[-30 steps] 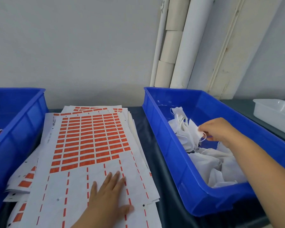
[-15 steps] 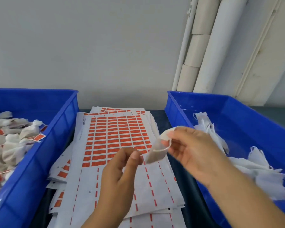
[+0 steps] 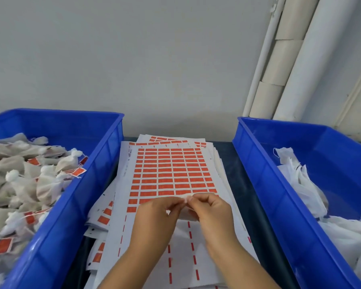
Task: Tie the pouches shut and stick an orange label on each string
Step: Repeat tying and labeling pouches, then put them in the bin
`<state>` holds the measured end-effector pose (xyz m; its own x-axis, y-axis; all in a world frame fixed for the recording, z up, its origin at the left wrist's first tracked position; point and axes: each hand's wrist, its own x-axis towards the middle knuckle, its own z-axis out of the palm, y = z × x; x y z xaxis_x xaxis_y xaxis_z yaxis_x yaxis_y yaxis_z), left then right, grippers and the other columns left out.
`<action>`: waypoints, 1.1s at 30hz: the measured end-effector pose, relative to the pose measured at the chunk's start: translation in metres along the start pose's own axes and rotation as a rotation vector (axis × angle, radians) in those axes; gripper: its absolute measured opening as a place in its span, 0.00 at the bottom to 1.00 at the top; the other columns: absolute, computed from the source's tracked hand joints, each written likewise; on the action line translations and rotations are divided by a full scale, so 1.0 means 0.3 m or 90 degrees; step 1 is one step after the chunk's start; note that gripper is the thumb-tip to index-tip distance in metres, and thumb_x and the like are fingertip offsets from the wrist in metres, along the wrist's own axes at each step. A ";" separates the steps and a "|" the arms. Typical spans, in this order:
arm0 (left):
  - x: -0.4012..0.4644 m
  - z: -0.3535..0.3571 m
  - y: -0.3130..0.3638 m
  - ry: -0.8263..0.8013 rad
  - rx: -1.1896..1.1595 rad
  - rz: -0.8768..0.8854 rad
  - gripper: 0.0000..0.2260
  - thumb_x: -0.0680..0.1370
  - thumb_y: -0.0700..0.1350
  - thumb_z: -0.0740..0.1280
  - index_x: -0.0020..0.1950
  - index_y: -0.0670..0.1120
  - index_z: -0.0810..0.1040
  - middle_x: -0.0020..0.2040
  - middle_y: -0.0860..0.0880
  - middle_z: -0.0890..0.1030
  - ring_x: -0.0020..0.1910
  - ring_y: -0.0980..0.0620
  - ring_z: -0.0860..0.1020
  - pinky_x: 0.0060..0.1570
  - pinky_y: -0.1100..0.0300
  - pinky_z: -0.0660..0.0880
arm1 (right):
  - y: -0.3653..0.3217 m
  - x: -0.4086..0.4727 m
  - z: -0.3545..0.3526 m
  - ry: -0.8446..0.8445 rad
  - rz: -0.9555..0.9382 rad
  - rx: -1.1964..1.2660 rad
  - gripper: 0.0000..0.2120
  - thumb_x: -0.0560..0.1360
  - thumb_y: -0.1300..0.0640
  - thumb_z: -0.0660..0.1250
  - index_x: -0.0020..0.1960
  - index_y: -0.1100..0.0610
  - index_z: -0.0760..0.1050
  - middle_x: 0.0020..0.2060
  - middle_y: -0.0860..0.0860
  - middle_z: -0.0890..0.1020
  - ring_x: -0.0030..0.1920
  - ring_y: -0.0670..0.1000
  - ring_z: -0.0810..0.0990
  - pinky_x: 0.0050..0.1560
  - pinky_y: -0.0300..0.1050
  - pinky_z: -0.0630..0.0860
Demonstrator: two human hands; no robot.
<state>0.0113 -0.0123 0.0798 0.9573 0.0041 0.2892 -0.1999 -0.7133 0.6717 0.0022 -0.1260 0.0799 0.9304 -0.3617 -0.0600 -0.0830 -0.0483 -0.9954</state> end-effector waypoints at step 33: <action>0.095 0.073 -0.136 0.169 -0.040 -0.028 0.07 0.74 0.46 0.64 0.51 0.52 0.75 0.48 0.60 0.73 0.44 0.58 0.73 0.50 0.66 0.70 | 0.124 0.126 -0.047 -0.275 -0.138 -0.334 0.08 0.74 0.48 0.69 0.46 0.40 0.70 0.45 0.33 0.77 0.46 0.36 0.78 0.33 0.22 0.70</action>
<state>0.0514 0.0015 0.0457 0.8786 0.2233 0.4221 -0.1801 -0.6637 0.7260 0.0291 -0.1547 0.0416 0.9948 0.1023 0.0021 0.0592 -0.5584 -0.8275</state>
